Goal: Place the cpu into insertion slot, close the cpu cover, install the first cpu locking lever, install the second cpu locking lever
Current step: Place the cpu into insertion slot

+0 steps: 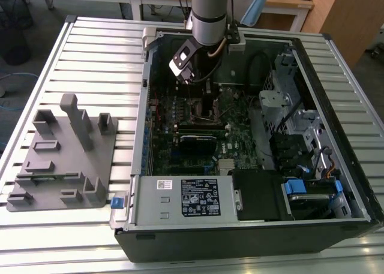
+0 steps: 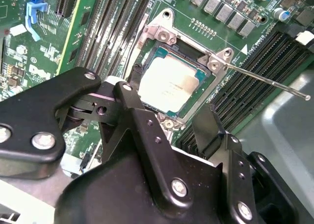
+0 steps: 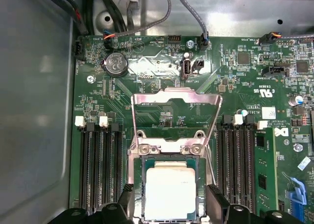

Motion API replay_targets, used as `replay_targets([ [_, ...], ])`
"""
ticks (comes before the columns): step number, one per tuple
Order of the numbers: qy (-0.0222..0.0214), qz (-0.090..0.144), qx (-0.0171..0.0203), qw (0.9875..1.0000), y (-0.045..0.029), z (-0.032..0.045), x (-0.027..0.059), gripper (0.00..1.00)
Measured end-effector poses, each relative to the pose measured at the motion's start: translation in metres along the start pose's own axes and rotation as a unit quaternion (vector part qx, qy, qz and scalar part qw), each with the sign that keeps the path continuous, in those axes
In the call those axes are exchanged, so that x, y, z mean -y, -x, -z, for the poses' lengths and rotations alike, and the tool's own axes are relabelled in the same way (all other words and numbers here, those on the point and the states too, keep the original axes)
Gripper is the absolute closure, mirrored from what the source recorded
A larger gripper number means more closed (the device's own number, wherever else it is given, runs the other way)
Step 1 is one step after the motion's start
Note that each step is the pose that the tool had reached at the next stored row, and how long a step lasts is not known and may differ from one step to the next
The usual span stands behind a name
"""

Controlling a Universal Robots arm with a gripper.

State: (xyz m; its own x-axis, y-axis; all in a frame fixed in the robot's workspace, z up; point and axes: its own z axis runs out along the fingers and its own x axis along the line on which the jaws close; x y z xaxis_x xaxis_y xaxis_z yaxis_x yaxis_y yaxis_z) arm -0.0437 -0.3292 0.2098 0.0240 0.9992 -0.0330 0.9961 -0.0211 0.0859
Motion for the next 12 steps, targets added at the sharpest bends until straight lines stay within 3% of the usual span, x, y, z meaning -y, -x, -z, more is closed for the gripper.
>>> replay_targets([
  [12, -0.0001, 0.0, 0.0001, 1.0, 0.0, 0.0006, 0.0, 0.33],
])
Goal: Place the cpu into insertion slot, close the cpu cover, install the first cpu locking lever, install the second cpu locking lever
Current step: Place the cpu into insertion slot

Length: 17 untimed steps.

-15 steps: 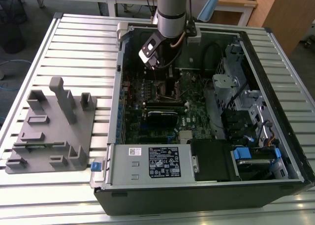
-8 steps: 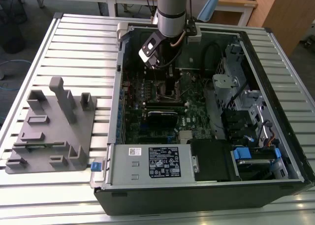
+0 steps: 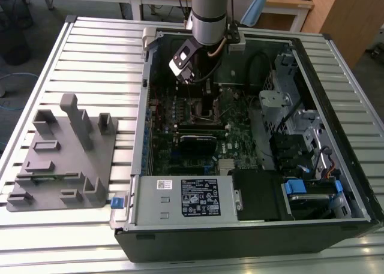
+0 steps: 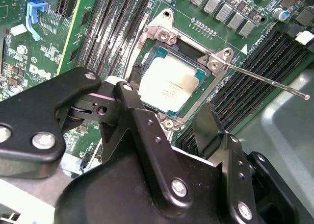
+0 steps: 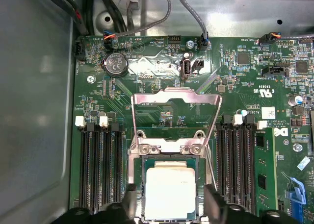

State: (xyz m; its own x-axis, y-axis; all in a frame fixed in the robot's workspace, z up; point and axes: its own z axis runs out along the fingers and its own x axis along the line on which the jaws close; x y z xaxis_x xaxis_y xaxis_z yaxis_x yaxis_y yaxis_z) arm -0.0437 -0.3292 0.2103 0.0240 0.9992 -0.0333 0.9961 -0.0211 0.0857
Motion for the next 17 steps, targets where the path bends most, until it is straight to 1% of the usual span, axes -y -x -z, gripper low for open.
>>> replay_targets([
  [1, 0.0, 0.0, 0.0, 1.0, 0.0, 0.0, 0.0, 0.33],
  [3, 0.0, 0.0, 0.0, 1.0, 0.0, 0.0001, 0.0, 0.46],
  [4, 0.0, 0.0, 0.0, 1.0, 0.0, 0.0001, 0.0, 0.46],
  [6, 0.0, 0.0, 0.0, 1.0, 0.0, 0.0001, 0.0, 0.58],
  [7, 0.0, 0.0, 0.0, 1.0, 0.0, 0.0001, 0.0, 0.58],
  [9, 0.0, 0.0, 0.0, 1.0, 0.0, 0.0002, 0.0, 0.69],
  [10, 0.0, 0.0, 0.0, 1.0, 0.0, 0.0002, 0.0, 0.69],
  [12, 0.0, 0.0, 0.0, 1.0, 0.0, 0.0002, 0.0, 0.81],
  [13, 0.0, 0.0, 0.0, 1.0, 0.0, 0.0003, 0.0, 0.81],
  [14, 0.0, 0.0, 0.0, 1.0, 0.0, 0.0003, 0.0, 0.87],
  [15, 0.0, 0.0, 0.0, 1.0, 0.0, 0.0003, 0.0, 0.89],
  [17, 0.0, 0.0, 0.0, 1.0, 0.0, 0.0004, 0.0, 0.89],
])
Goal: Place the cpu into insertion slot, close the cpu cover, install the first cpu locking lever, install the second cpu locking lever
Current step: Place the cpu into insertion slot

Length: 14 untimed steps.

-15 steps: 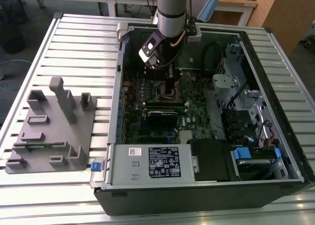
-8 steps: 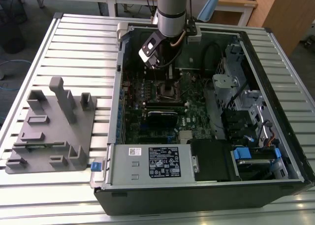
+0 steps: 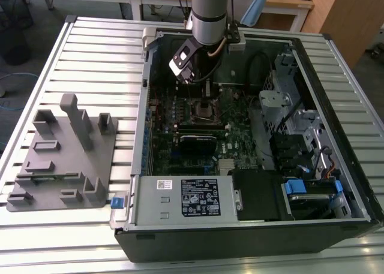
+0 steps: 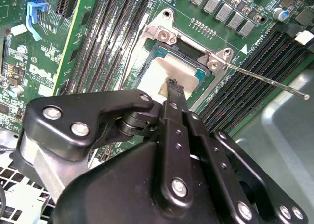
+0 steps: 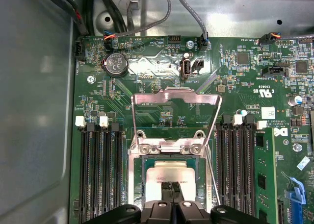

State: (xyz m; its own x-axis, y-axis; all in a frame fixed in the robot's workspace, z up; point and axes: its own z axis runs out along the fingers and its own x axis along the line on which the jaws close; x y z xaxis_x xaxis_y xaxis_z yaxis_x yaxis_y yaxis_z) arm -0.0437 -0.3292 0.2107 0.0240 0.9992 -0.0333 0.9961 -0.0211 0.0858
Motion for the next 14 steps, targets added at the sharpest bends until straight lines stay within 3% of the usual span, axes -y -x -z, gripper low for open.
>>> replay_targets([
  [11, -0.0001, 0.0, 0.0, 1.0, 0.0, 0.0002, 0.0, 0.89],
  [14, -0.007, 0.0, -0.0001, 1.0, 0.0, 0.0001, -0.0002, 0.89],
])
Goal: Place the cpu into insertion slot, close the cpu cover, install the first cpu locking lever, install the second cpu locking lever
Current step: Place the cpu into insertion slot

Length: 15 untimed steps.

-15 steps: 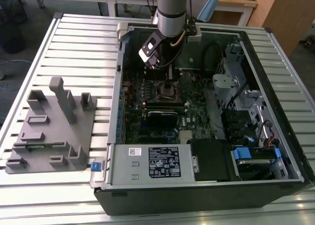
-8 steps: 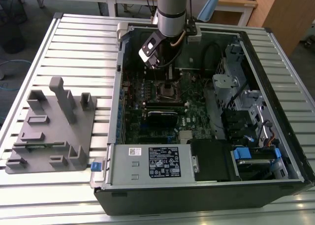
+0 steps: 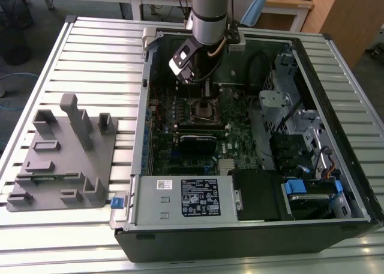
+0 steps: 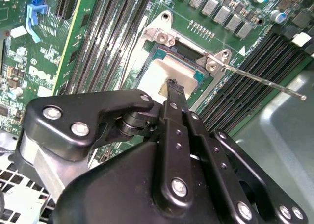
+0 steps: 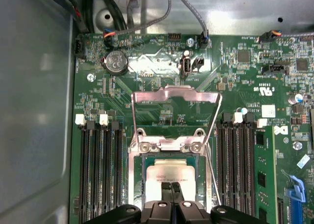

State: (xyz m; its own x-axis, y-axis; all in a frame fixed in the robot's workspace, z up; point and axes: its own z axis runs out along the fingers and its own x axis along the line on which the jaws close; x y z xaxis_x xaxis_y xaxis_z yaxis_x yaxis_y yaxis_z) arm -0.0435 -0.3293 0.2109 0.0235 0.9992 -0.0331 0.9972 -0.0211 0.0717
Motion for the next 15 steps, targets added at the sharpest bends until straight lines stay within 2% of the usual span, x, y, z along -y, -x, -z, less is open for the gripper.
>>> replay_targets([
  [2, -0.0043, 0.0, 0.0001, 1.0, 0.0, 0.0001, 0.0, 0.89],
  [7, -0.0047, 0.0, -0.0002, 1.0, 0.0, -0.0003, -0.0003, 0.89],
  [11, -0.0049, 0.0, 0.0, 1.0, -0.0001, -0.0016, -0.004, 0.89],
  [15, -0.0048, 0.0, -0.0001, 1.0, -0.0002, -0.0052, -0.0043, 0.89],
])
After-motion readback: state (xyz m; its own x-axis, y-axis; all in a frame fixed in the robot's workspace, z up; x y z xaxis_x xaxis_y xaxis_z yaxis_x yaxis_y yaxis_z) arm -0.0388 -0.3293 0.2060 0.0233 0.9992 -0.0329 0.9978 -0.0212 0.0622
